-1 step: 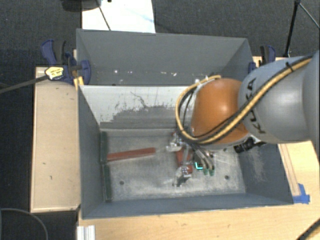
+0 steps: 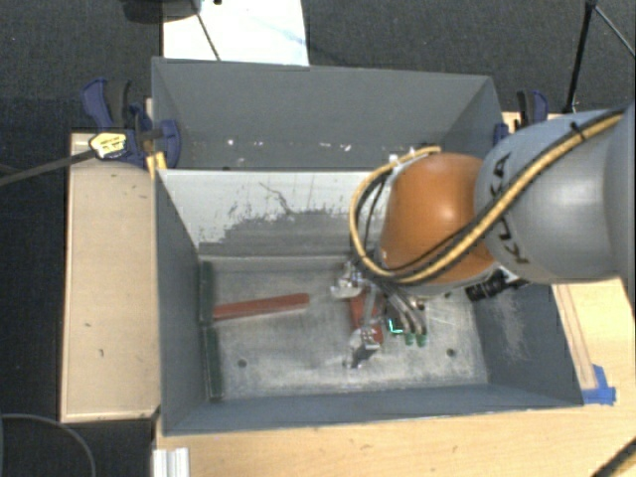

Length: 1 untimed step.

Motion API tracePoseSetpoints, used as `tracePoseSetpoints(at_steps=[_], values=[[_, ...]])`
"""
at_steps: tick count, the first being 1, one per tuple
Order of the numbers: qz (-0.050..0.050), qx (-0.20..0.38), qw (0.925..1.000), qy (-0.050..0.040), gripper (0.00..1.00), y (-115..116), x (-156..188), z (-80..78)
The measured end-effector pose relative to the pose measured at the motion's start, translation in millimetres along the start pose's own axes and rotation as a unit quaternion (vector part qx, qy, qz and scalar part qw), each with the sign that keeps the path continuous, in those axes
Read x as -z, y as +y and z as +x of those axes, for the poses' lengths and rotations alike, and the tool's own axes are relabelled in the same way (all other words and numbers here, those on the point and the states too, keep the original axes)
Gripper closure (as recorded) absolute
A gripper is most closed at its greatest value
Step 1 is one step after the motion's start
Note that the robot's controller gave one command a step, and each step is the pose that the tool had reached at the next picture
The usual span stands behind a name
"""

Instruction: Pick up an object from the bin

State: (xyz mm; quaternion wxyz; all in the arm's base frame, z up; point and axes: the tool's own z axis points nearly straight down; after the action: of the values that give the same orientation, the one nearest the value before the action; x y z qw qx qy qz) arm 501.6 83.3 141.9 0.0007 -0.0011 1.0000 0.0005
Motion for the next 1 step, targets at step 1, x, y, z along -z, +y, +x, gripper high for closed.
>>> tracePoseSetpoints(at_steps=[1], values=[[-0.002, 0.058, 0.9983, -0.0042, 1.00, 88.2, -68.1, -70.9]])
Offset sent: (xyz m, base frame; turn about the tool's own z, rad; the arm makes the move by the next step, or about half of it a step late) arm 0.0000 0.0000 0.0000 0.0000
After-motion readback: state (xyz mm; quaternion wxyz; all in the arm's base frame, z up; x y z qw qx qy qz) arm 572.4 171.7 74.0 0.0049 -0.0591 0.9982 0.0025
